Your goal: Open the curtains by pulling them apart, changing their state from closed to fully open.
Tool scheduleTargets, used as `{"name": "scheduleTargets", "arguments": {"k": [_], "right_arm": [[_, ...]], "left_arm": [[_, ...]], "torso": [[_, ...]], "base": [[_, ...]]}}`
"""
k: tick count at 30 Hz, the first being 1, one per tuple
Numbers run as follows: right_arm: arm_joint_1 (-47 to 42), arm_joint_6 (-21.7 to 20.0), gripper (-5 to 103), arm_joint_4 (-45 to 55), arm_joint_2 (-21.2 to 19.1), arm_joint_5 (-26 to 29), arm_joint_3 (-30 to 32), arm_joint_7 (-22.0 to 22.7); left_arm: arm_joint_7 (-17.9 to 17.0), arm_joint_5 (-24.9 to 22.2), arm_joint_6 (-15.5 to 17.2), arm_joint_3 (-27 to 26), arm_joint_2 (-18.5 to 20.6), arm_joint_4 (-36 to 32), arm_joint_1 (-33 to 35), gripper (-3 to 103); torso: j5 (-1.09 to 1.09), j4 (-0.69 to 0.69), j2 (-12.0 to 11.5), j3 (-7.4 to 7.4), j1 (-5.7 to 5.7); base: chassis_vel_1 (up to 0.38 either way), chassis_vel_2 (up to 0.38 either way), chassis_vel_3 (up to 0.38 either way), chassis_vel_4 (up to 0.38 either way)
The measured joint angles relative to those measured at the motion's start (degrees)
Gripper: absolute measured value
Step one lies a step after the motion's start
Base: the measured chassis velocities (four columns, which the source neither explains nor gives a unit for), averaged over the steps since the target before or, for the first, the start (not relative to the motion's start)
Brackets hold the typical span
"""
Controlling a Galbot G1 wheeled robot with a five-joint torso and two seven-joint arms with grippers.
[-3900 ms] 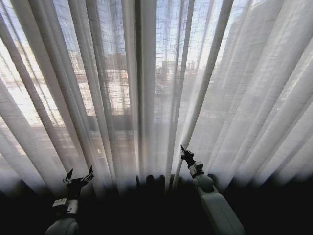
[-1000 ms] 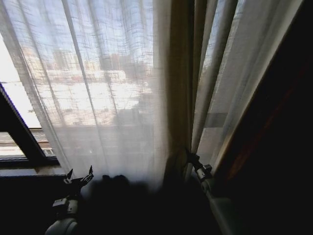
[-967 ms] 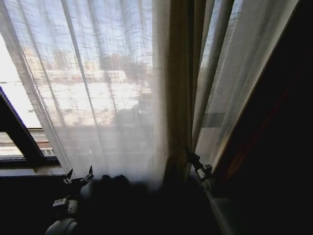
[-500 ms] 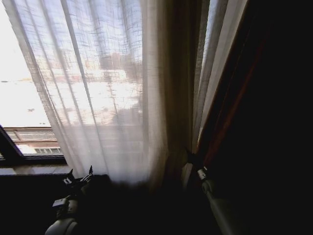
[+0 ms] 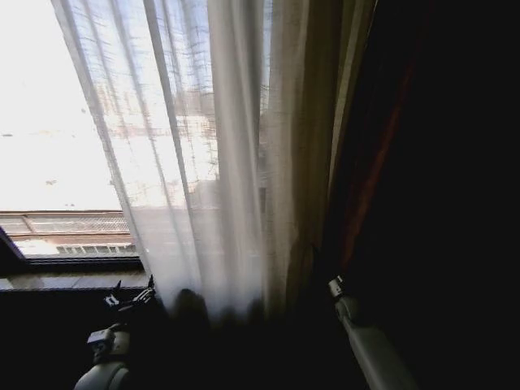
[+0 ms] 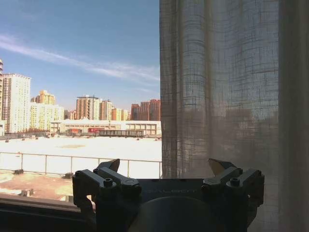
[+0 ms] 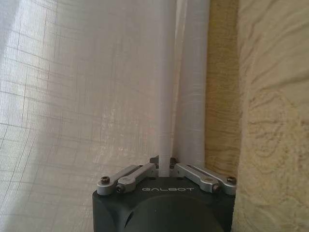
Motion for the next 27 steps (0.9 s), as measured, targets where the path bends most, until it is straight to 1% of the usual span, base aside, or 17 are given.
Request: {"name": "scheduleTargets", "arguments": {"k": [1,3,6,7,8,10,11,13,15,16,18,22,23,27], "right_arm": [[0.00,0.00,0,0.00,0.00,0.00,0.00,0.00],[0.69,-1.69,0,-0.60,-0.41,-1.39,0.74,3.07],[2.19,-3.16,0,-1.86,-1.07,-2.32,1.70,5.89],[2.19,-3.16,0,-1.86,-1.07,-2.32,1.70,5.89],[3.12,-3.97,0,-2.56,-1.46,-2.44,2.26,7.44],[3.81,-4.88,0,-2.98,-1.80,-2.47,2.74,8.97],[3.81,-4.88,0,-2.98,-1.80,-2.47,2.74,8.97],[4.42,-6.16,0,-3.33,-2.12,-2.63,3.37,11.15],[4.58,-6.48,0,-3.51,-2.15,-2.94,3.61,11.87],[4.65,-6.59,0,-3.60,-2.17,-3.13,3.71,12.17],[4.98,-7.58,0,-3.96,-2.38,-4.40,4.38,14.22],[4.58,-7.99,0,-3.47,-2.68,-4.65,4.57,14.99],[3.61,-8.01,0,-2.19,-2.83,-4.51,4.34,15.00],[1.28,-8.24,0,1.18,-2.83,-3.68,3.41,15.00]], "left_arm": [[0.00,0.00,0.00,0.00,0.00,0.00,0.00,100],[0.00,0.00,0.00,0.00,-0.01,0.00,0.00,100],[0.01,0.00,0.00,0.01,-0.01,0.00,0.00,100],[0.01,0.00,0.00,0.01,-0.01,0.00,0.00,100],[0.02,0.00,0.00,0.02,-0.01,0.00,0.00,100],[0.02,0.00,0.00,0.02,-0.02,0.00,0.00,100],[0.02,0.00,0.00,0.02,-0.02,0.00,0.00,100],[0.02,0.00,0.00,0.02,-0.01,0.00,0.00,100],[0.02,0.00,0.00,0.02,-0.01,0.01,0.00,100],[0.02,0.00,0.00,0.02,-0.01,0.00,0.00,100],[0.02,0.00,0.00,0.02,-0.01,0.00,0.00,100],[0.02,0.00,0.00,0.03,-0.01,0.00,0.00,100],[0.02,0.00,0.00,0.03,-0.01,0.01,0.00,100],[0.02,0.00,0.00,0.02,-0.01,0.01,0.00,100]], "torso": [[0.00,0.00,0.00,0.00,0.00],[0.03,-0.01,0.00,0.00,0.00],[0.04,-0.03,0.00,0.00,0.00],[0.04,-0.03,0.00,0.00,0.00],[0.03,-0.02,0.00,0.00,0.00],[0.03,-0.02,0.00,0.00,0.00],[0.03,-0.02,0.00,0.00,0.00],[0.01,-0.01,0.00,0.00,0.00],[0.01,0.00,0.00,0.00,0.00],[0.01,0.00,0.00,0.00,0.00],[0.02,0.00,0.00,0.00,0.00],[0.02,-0.02,0.00,0.00,0.00],[0.02,-0.03,0.00,0.00,0.00],[0.01,-0.02,0.00,0.00,0.00]], "base": [[0.000,0.000,0.000,0.000],[0.000,0.000,0.000,0.000],[0.000,0.000,0.000,0.000],[0.000,0.000,0.000,0.000],[0.000,0.000,0.000,0.000],[0.000,0.000,0.000,0.000],[0.000,0.000,0.000,0.000],[0.000,0.000,0.000,0.000],[0.000,0.000,0.000,0.000],[0.000,0.000,0.000,0.000],[0.000,0.000,0.000,0.000],[0.000,0.000,0.000,0.000],[0.000,0.000,0.000,0.000],[0.000,0.000,0.000,0.000]]}}
